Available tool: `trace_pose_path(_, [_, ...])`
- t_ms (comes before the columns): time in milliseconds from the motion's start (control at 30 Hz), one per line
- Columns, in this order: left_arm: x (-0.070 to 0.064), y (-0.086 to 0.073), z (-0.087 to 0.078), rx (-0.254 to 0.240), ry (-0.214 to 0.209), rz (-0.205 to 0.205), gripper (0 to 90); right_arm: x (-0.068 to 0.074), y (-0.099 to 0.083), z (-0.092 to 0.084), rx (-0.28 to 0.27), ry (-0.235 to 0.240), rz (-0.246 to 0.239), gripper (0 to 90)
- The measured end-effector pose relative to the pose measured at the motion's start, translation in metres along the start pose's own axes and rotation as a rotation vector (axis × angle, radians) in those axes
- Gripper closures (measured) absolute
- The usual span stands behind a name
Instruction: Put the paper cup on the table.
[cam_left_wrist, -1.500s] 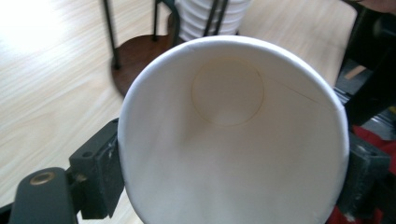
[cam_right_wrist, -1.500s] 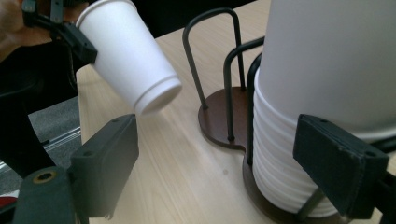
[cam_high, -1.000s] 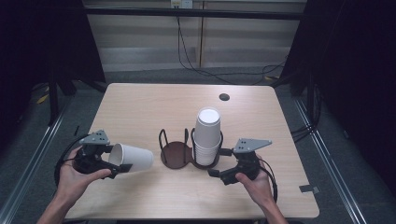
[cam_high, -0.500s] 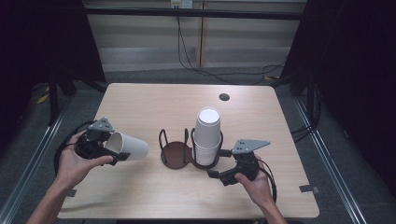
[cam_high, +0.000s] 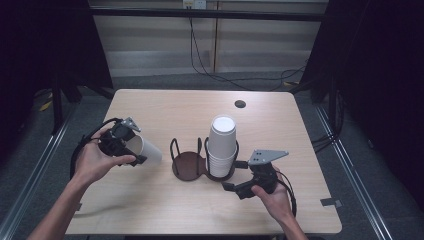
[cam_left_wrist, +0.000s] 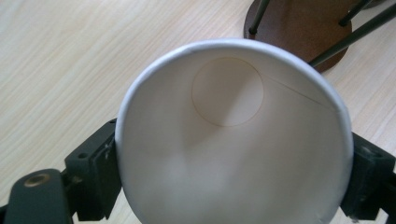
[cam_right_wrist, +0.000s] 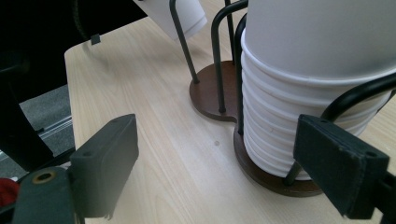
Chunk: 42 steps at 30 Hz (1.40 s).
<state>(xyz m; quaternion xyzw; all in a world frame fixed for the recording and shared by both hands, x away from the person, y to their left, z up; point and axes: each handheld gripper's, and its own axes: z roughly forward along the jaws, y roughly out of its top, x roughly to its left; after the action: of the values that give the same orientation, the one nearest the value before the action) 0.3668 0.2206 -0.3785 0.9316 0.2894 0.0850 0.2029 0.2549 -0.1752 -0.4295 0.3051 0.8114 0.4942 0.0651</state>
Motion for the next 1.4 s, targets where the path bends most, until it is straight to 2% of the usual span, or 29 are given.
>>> trace_pose_path(100, [0.001,0.008,0.003,0.015,-0.019,0.012,12.6,0.0,0.0,0.0,0.004,-0.001,0.001,14.3])
trace_pose_path(133, [0.001,0.01,0.004,0.036,-0.03,0.02,12.6,0.0,0.0,0.0,0.007,0.004,0.001,14.3])
trace_pose_path(233, [0.0,0.017,0.009,0.084,-0.023,0.041,12.6,0.001,0.0,0.0,0.007,0.007,-0.002,14.3])
trace_pose_path(333, [0.0,0.024,0.011,0.087,-0.03,0.048,12.4,0.001,0.0,0.0,0.006,0.007,-0.001,14.3])
trace_pose_path(433, [-0.005,0.03,0.015,0.121,0.017,0.079,11.7,0.001,-0.001,0.0,0.008,0.009,0.001,14.3])
trace_pose_path(533, [-0.006,0.037,0.02,0.151,0.002,0.093,11.8,0.0,-0.001,0.002,0.018,0.015,0.005,14.3])
trace_pose_path(633, [-0.005,0.042,0.026,0.174,0.023,0.099,11.8,0.001,-0.001,0.002,0.024,0.012,-0.004,14.3])
trace_pose_path(700, [-0.004,0.045,0.03,0.188,0.005,0.105,11.5,0.001,-0.001,0.002,0.022,0.012,-0.002,14.3])
trace_pose_path(767, [-0.001,0.047,0.033,0.17,-0.017,0.084,11.2,0.0,-0.001,0.001,0.026,0.01,-0.001,14.3])
trace_pose_path(800, [-0.001,0.048,0.034,0.169,-0.012,0.075,11.2,0.0,-0.002,0.001,0.027,0.011,0.003,14.3])
trace_pose_path(867, [-0.001,0.049,0.038,0.187,0.025,0.083,10.9,0.0,-0.002,0.001,0.027,0.011,0.003,14.4])
trace_pose_path(933, [-0.002,0.049,0.041,0.18,0.029,0.074,10.4,0.0,-0.002,0.002,0.027,0.013,0.002,14.3])
trace_pose_path(1000, [-0.004,0.051,0.045,0.186,0.037,0.083,9.7,0.0,-0.002,0.002,0.029,0.013,0.005,14.3])
trace_pose_path(1067, [-0.004,0.052,0.046,0.166,0.049,0.083,9.0,0.0,-0.002,0.003,0.031,0.016,0.006,14.3])
trace_pose_path(1167, [-0.004,0.054,0.048,0.154,0.05,0.087,8.4,-0.001,-0.004,0.004,0.03,0.029,0.016,14.3])
trace_pose_path(1400, [-0.005,0.058,0.056,0.135,0.033,0.088,6.7,-0.001,-0.005,0.005,0.036,0.026,0.019,14.5])
